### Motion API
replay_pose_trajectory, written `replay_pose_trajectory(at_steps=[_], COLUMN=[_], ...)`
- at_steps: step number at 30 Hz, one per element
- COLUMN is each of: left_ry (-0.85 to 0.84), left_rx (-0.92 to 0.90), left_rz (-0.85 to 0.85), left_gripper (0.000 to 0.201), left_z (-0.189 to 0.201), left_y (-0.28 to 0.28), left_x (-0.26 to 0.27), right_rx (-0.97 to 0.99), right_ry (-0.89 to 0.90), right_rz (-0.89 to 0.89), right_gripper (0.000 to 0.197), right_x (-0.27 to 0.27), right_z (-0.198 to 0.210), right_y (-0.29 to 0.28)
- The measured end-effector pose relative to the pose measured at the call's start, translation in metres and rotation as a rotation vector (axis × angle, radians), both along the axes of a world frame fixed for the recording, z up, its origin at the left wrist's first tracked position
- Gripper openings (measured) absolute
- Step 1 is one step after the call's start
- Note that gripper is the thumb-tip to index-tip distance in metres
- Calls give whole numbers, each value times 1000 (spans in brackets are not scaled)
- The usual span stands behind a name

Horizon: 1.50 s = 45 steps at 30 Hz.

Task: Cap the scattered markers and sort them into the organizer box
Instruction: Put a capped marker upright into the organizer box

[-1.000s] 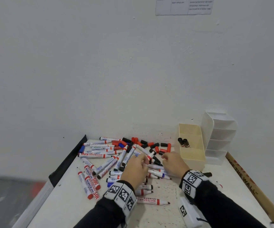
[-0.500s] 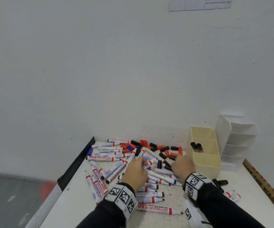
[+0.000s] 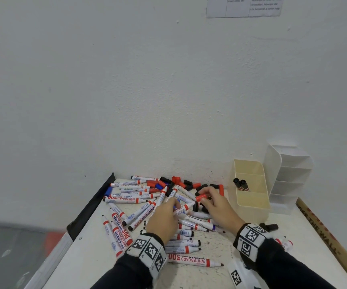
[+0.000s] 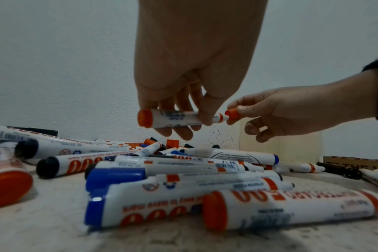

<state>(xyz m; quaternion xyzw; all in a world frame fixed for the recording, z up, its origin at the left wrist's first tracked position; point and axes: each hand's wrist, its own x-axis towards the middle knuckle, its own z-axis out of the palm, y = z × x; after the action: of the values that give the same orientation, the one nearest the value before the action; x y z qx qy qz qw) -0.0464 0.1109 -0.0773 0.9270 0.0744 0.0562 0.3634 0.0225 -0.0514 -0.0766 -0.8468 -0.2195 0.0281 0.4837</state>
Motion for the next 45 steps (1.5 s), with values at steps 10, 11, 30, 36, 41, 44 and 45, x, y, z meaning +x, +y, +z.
replay_pose_trajectory(at_steps=[10,11,30,36,41,44,45], left_ry=[-28,-27,81,140,199,197,184], left_rx=[39,41,-54,-141,-101,-61,-50], left_rz=[-2,-1,-291,-335,-330,-323,-314], left_gripper=[23,23,33,36,30,27,27], left_z=[-2,-3,20,17,6,2,0], left_y=[-6,-6,-31,-31,-44,-56,-60], left_x=[-8,-8,-10,-11,-11,-10,-8], right_rx=[-99,-98,188,43,-382,-572,-597], right_ry=[53,54,88,42,110,77,74], right_rz=[27,22,-99,-8,-51,-184,-248], right_gripper=[24,24,42,39,44,44,37], right_x=[-6,-6,-26,-30,-36,-40,-42], right_z=[9,9,1,-7,4,4,5], right_y=[-7,-7,-2,-12,-28,-47,-55])
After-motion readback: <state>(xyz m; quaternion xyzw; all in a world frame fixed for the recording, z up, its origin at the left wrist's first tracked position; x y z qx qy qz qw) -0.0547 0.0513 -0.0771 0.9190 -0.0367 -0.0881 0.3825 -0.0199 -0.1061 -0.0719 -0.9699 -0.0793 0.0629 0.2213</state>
